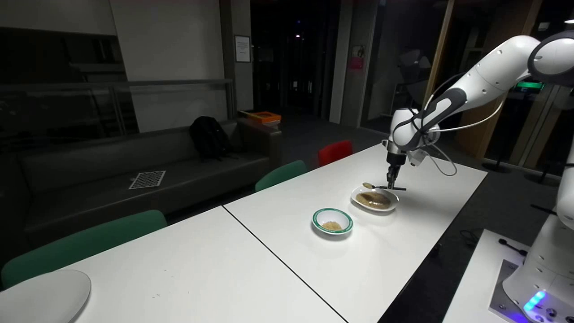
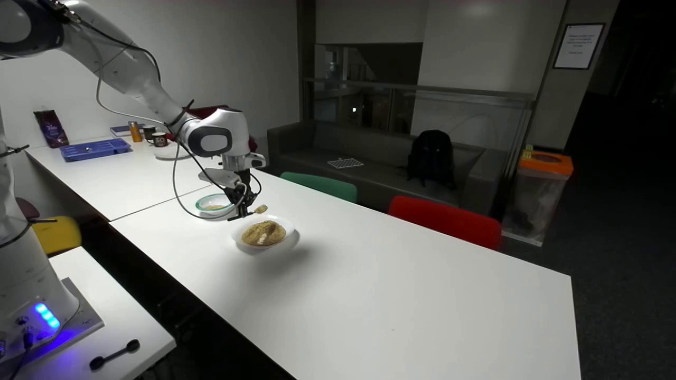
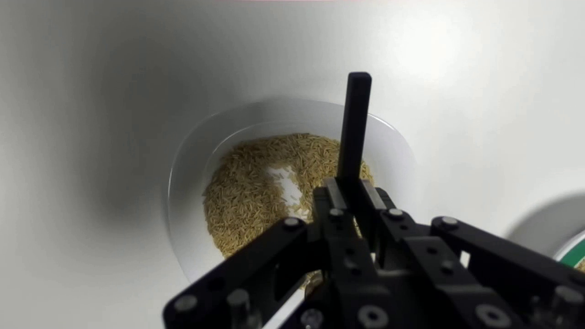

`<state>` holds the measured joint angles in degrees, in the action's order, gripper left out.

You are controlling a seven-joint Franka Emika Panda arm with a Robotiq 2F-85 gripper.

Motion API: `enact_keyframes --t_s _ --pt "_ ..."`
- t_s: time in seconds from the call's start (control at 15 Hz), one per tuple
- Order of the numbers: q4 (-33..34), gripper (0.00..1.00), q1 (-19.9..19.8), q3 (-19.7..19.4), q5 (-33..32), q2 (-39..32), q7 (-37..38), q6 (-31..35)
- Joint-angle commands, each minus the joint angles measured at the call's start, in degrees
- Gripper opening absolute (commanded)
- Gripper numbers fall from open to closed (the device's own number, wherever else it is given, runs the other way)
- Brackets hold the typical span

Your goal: Use the spoon to put sugar in the green and white bowl

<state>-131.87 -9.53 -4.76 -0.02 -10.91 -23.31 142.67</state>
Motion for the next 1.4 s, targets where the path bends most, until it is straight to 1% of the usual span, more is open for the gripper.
enact_keyframes --t_s 0.0,0.73,1.33 --pt "-4.5 0.03 -1.3 0.3 2.8 4.7 -3.8 2.7" --pt "-10.3 0.03 -1.3 -0.7 6.9 9.9 -8.4 6.9" --pt "-13.9 0.03 -0.7 -1.7 14.6 13.0 -17.0 10.2"
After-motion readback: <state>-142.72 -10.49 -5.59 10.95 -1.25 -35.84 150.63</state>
